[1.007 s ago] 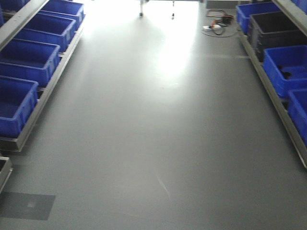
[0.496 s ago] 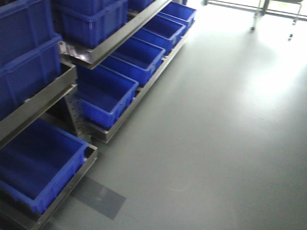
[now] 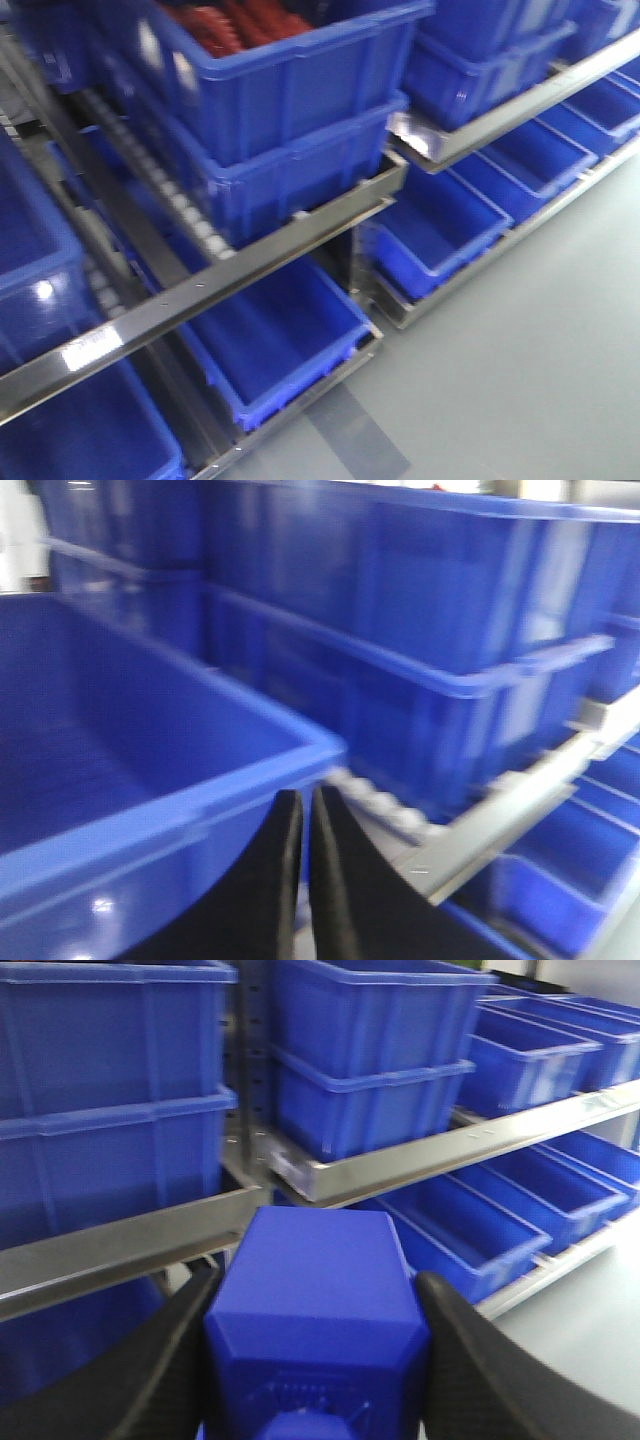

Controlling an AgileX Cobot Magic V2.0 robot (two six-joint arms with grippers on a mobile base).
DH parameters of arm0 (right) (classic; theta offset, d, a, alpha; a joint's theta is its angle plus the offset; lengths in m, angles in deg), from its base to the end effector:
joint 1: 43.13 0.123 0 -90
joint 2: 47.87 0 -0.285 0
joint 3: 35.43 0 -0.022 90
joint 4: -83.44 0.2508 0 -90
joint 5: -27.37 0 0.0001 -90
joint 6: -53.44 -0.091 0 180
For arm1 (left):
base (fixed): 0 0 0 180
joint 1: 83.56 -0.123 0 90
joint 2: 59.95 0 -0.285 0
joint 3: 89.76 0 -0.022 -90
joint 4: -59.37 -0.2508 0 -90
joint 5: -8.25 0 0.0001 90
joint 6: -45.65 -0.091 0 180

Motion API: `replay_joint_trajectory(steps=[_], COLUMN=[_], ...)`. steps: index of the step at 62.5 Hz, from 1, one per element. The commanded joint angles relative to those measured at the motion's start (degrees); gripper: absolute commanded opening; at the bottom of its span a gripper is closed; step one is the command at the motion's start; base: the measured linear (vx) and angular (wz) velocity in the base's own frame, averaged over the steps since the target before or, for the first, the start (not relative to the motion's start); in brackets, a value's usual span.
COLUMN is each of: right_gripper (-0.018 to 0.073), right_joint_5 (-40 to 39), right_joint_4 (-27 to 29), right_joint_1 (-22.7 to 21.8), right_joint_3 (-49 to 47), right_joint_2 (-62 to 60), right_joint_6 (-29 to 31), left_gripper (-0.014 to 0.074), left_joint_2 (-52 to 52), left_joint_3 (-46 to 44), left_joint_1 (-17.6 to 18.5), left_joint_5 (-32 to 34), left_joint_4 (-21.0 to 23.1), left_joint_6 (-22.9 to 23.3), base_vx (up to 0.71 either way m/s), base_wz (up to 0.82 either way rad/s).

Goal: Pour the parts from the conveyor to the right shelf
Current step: 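Turn toward the shelf and stop facing an empty blue bin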

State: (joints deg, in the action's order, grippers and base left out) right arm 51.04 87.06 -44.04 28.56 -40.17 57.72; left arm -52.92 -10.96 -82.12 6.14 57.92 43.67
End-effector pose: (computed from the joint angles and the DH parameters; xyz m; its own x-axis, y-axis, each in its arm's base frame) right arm 0.0394 0.0017 0.2523 -0.0925 -0.0153 -0.9956 -0.0109 0.9998 -0.0144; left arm 0.0566 -0.0013 0.2012 0.0373 0.0589 -0.9976 0.0220 0.9980 0.0597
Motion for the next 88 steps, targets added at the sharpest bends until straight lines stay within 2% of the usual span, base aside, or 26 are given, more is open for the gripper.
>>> replay_joint_trajectory(steps=[1,19,32,50,88], right_gripper=[-0.0005,-0.0005,-0.0005,-0.0005,-0.0005], right_joint_5=[-4.65,-4.65,-4.65,-4.65,-4.65], right_joint_4=[0.02,0.02,0.00,0.00,0.00], right_joint_1=[0.07,0.13,4.71,4.66,4.66], right_joint_3=[-1.49,-1.49,-1.49,-1.49,-1.49], right_joint_2=[0.69,0.69,0.69,0.69,0.69], right_joint_6=[0.31,0.31,0.31,0.31,0.31], left_gripper=[-0.0006,-0.0006,-0.0006,-0.0006,-0.0006], left_joint_2=[-0.81,-0.81,-0.81,-0.81,-0.81], left_joint_3=[1.75,1.75,1.75,1.75,1.75], left_joint_1=[0.03,0.03,0.03,0.03,0.03], left_joint_5=[4.39,4.39,4.39,4.39,4.39], left_joint_4=[0.16,0.16,0.16,0.16,0.16], left_joint_6=[0.16,0.16,0.16,0.16,0.16], base_vx=[0.17,0.16,0.12,0.11,0.13], base_wz=[0.70,0.67,0.69,0.56,0.12])
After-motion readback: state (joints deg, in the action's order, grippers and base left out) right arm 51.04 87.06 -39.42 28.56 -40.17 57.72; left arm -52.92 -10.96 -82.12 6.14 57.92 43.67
